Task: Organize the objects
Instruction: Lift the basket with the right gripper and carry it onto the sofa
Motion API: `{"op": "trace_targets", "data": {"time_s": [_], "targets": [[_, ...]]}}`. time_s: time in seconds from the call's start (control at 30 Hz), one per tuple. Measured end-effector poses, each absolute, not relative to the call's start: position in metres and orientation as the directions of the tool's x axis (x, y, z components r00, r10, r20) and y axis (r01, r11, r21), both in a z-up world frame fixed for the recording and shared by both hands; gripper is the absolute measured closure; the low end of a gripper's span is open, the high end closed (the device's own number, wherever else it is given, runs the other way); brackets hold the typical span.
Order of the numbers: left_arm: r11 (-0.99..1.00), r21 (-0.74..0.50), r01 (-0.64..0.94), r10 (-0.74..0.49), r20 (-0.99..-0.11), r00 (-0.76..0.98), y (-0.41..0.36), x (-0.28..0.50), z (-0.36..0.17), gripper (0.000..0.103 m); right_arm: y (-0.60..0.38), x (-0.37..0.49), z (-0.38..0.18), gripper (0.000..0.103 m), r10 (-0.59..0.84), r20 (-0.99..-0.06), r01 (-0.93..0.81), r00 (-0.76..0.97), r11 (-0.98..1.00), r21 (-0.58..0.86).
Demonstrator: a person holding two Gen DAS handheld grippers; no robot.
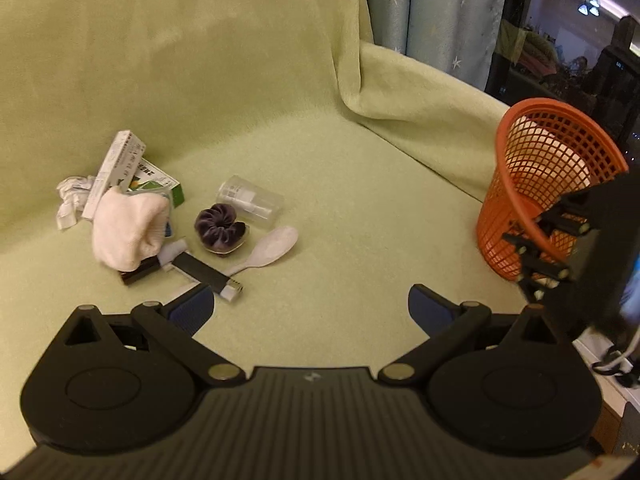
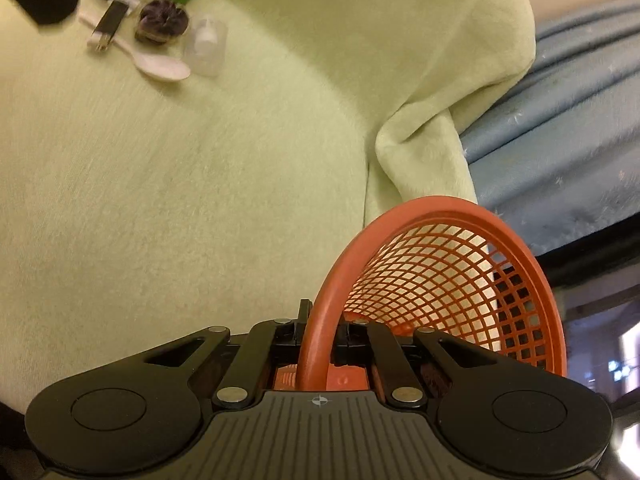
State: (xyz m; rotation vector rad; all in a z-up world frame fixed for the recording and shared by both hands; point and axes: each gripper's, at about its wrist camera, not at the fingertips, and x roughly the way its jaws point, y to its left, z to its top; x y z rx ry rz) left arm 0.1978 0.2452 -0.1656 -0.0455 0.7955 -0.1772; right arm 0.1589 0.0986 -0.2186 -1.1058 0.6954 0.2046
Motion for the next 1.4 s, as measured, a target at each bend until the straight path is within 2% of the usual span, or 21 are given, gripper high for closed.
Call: {"op": "trace_targets", "data": {"time_s": [0.33, 0.57, 0.8, 1.0, 1.23, 1.4], "targets": [[0.974, -0.189, 0.126, -0.224, -0.693, 0.685, 0.289, 0.207, -0.173, 0.002, 0.121, 0.156, -0.249, 0.099, -0.265, -0.541, -0.445, 0.798, 0.346, -0.826], [0.967, -0.220, 0.130, -0.249, -0.697, 0.673, 0.308, 0.218, -0.183, 0.002, 0.132, 0.164, -0.262, 0.100, -0.293, -0.541, -0.469, 0.788, 0.284, -0.837], [0.969, -0.224, 0.107, -0.235, -0.691, 0.684, 0.321, 0.218, -0.179, 0.002, 0.130, 0.173, -0.269, 0.100, -0.350, -0.514, -0.431, 0.783, 0.292, -0.854], [0.972, -0.223, 0.066, -0.207, -0.695, 0.688, 0.322, 0.215, -0.181, 0.002, 0.117, 0.194, -0.271, 0.100, -0.411, -0.530, -0.429, 0.742, 0.316, -0.846], [0.980, -0.198, 0.019, -0.154, -0.692, 0.705, 0.306, 0.211, -0.181, 0.002, 0.109, 0.201, -0.270, 0.100, -0.397, -0.502, -0.374, 0.768, 0.358, -0.855], [0.981, -0.191, -0.021, -0.120, -0.693, 0.711, 0.290, 0.213, -0.183, 0.002, 0.104, 0.210, -0.262, 0.100, -0.382, -0.522, -0.330, 0.763, 0.463, -0.822]]}}
